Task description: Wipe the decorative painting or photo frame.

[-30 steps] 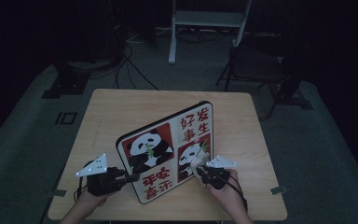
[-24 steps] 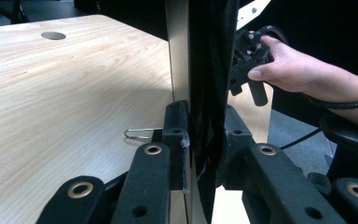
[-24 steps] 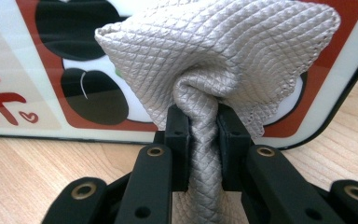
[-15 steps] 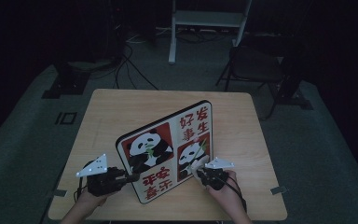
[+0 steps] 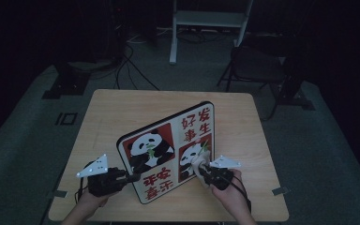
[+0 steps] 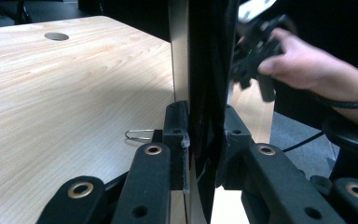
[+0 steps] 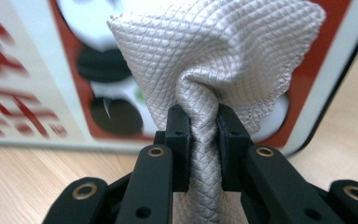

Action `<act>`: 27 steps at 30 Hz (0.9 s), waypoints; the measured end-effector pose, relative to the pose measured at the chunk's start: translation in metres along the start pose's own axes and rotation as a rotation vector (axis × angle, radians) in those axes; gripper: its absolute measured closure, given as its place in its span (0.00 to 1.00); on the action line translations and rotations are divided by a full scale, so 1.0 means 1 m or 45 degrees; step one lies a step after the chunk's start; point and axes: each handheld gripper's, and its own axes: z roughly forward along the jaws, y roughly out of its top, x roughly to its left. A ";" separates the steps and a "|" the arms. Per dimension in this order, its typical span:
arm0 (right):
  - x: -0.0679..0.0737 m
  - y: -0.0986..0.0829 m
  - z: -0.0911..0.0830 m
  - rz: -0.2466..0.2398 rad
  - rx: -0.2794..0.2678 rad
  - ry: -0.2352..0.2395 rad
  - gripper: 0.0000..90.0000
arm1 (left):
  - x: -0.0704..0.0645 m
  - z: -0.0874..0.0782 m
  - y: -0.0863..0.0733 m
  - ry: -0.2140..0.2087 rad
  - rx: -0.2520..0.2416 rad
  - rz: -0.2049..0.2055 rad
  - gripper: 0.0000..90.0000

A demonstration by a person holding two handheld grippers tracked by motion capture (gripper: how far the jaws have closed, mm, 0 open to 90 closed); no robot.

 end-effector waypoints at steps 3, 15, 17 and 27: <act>0.002 0.015 -0.016 -0.005 -0.085 0.007 0.87 | 0.000 0.000 0.000 0.005 -0.002 -0.005 0.87; 0.010 0.073 -0.057 -0.047 -0.352 0.022 0.87 | -0.001 0.000 0.000 0.016 0.001 0.003 0.87; 0.011 0.081 -0.061 -0.052 -0.379 0.023 0.87 | -0.002 0.000 0.000 0.019 0.003 0.006 0.87; 0.024 0.116 -0.072 -0.094 -0.487 0.049 0.87 | -0.001 0.000 0.000 0.017 0.000 0.001 0.87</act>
